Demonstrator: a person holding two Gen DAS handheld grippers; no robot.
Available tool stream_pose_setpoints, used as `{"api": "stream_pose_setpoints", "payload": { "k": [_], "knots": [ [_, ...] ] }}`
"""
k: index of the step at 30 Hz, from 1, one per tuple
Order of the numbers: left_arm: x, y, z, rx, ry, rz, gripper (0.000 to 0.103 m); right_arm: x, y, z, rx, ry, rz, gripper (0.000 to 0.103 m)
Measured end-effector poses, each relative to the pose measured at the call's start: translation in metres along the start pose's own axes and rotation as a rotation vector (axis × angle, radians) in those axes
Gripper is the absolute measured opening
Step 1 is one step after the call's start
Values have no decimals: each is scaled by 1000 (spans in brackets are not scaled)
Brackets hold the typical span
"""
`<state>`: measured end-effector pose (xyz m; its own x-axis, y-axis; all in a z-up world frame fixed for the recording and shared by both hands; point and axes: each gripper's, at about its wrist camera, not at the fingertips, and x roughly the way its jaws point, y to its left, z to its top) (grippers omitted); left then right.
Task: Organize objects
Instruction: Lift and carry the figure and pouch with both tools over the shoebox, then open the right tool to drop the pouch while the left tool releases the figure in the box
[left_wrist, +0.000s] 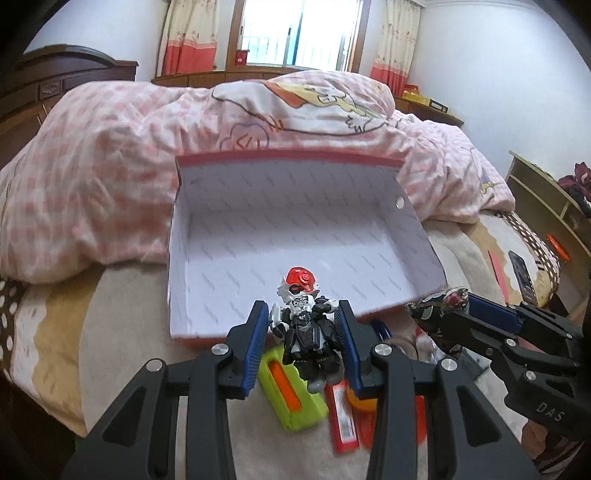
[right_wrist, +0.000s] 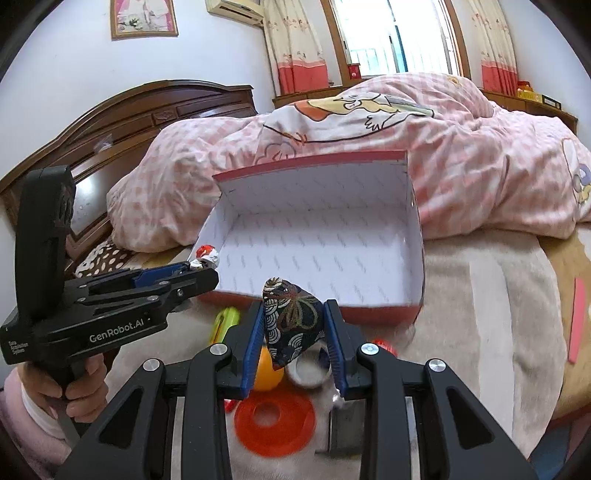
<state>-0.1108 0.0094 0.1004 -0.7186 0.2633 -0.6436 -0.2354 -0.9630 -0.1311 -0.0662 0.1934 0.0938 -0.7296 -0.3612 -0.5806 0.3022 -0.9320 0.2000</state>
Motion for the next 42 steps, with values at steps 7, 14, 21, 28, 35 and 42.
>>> {"api": "stream_pose_setpoints", "payload": {
  "k": [7, 14, 21, 28, 35, 42],
  "knots": [
    [21, 5, 27, 15, -6, 27, 37, 26, -6, 28, -3, 72, -39, 33],
    [56, 10, 42, 16, 29, 53, 37, 56, -19, 50, 21, 97, -51, 33],
    [94, 19, 44, -6, 102, 73, 37, 92, -27, 57, 41, 141, -77, 33],
    [111, 27, 46, -30, 130, 85, 37, 108, -32, 56, 39, 147, -114, 33],
    [126, 28, 46, -51, 170, 87, 38, 121, -36, 55, 49, 159, -120, 33],
    [131, 23, 41, -56, 177, 82, 55, 127, -34, 51, 30, 171, -138, 42]
  ]
}}
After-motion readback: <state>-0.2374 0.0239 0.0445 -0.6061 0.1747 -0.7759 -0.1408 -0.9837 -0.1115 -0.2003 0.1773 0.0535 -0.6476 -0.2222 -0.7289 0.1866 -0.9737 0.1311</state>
